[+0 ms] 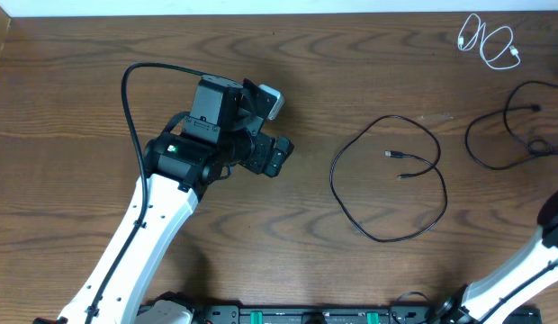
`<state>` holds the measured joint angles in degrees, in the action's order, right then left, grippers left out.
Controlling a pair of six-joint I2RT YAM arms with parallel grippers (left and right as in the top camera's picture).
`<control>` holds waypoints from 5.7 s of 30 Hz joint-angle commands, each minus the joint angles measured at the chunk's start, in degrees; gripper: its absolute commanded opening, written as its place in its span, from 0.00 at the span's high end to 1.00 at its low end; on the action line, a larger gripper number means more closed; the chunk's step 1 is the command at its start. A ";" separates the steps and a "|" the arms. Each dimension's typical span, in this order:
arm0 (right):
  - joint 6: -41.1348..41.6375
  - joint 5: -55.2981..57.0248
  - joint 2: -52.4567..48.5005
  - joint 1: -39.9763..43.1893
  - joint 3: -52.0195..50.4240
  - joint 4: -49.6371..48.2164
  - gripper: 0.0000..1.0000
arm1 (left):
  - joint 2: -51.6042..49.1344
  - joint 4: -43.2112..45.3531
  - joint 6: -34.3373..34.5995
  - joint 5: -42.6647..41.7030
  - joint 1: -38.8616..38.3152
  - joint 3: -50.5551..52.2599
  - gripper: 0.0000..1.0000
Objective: Untangle cables
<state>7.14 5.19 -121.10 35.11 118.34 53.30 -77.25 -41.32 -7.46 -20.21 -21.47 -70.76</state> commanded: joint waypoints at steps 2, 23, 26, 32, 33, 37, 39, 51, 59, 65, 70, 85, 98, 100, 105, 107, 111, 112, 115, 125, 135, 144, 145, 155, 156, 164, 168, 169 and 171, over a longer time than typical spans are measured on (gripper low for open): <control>-0.52 -6.23 14.71 -4.20 1.62 0.35 0.01 | 0.09 0.00 0.28 0.37 0.17 -0.61 0.09; 9.55 -18.25 44.41 -13.07 1.60 8.98 0.01 | 0.09 0.00 0.28 0.37 0.17 -0.61 0.09; 8.98 -18.43 47.04 -13.05 1.60 6.08 0.01 | 0.09 1.70 0.31 0.24 0.17 -0.61 0.09; 8.46 -18.47 50.18 -13.05 1.60 2.08 0.01 | 0.09 4.13 0.31 -2.91 0.17 -0.61 0.09; 8.46 -18.47 50.47 -13.05 1.60 1.70 0.01 | 0.09 4.13 0.31 -2.93 0.17 -0.61 0.09; 8.44 -18.45 51.15 -13.05 1.55 2.08 0.01 | 0.09 4.63 0.35 -2.95 0.17 -0.61 0.09; 8.48 -18.58 51.15 -13.07 1.51 2.64 0.01 | 0.09 5.31 1.99 -2.97 0.15 -0.61 0.09; 9.99 -20.33 49.33 -13.09 0.74 15.87 0.01 | -10.71 10.51 15.56 -2.38 -7.50 -0.57 0.09; 9.97 -20.15 46.14 -13.09 0.74 27.15 0.01 | -24.28 17.75 24.30 13.86 -18.32 -0.57 0.09; 9.97 -20.15 46.07 -13.09 0.74 30.82 0.01 | -31.19 24.41 24.30 15.45 -20.72 -0.57 0.19; 9.94 -20.15 46.07 -13.09 0.74 32.57 0.01 | -35.17 26.53 24.28 20.11 -20.72 -0.57 0.20; 9.99 -20.20 46.07 -13.09 0.11 32.87 0.01 | -33.86 24.37 24.28 28.04 -18.45 -0.57 0.92; 9.97 -26.86 46.07 -14.40 -16.20 25.83 0.01 | -22.97 16.68 26.64 22.88 -0.98 -0.57 0.92; 9.97 -26.99 46.07 -16.15 -20.11 23.17 0.01 | -22.91 16.20 26.67 18.51 0.72 -0.57 0.92; 9.90 -26.95 46.07 -22.56 -30.62 15.63 0.01 | -23.10 15.23 26.64 10.10 1.75 -0.57 0.92; 9.49 -26.93 46.07 -24.92 -34.14 12.50 0.01 | -23.10 15.23 26.67 6.23 1.07 -0.57 0.92; 9.11 -26.95 46.07 -30.49 -42.18 6.27 0.01 | -23.10 15.10 26.69 3.67 -1.38 -0.57 0.92; 9.16 -26.97 46.07 -31.45 -43.76 5.31 0.01 | -23.10 15.02 26.69 3.69 -2.14 -0.57 0.92; 11.82 -26.99 46.07 -33.94 -49.03 2.32 0.01 | -23.10 15.06 26.86 3.82 -4.04 -0.57 0.85; 16.39 -34.47 46.07 -38.40 -64.92 -8.28 0.01 | -23.02 14.73 26.62 8.70 -4.42 -0.57 0.25; 8.15 -24.76 45.97 -50.01 -70.10 -17.64 0.01 | -13.35 7.98 26.64 10.47 5.35 -0.57 0.09; -13.46 -17.77 39.98 -63.32 -70.31 -21.46 0.01 | -4.22 1.16 26.62 10.45 14.40 -0.57 0.09; -14.69 -17.68 38.29 -64.17 -70.31 -22.25 0.02 | -4.00 0.68 26.62 10.43 14.95 -0.57 0.09; -17.73 -17.99 28.81 -65.72 -70.31 -28.26 0.19 | -3.98 -2.64 26.62 10.45 15.93 -0.57 0.09; -18.34 -17.66 28.57 -65.83 -70.31 -28.26 0.20 | -3.98 -2.64 26.62 10.43 15.93 -0.57 0.09; -20.09 -17.33 23.69 -66.77 -70.31 -30.27 0.30 | -3.98 -2.71 26.62 10.43 15.93 -0.57 0.09; -20.06 -17.33 21.35 -67.23 -70.31 -30.56 0.50 | -3.82 -6.60 26.62 10.36 15.93 -0.57 0.09; -20.06 -17.33 21.00 -67.25 -70.31 -30.58 0.55 | -3.52 -7.54 26.62 10.36 15.93 -0.57 0.09; -20.02 -17.33 20.79 -67.25 -70.31 -30.56 0.68 | -2.58 -9.27 26.62 10.38 15.93 -0.57 0.09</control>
<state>-12.75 -11.99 -97.97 -31.66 48.75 22.02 -81.30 -49.21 19.49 -10.17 -5.78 -70.76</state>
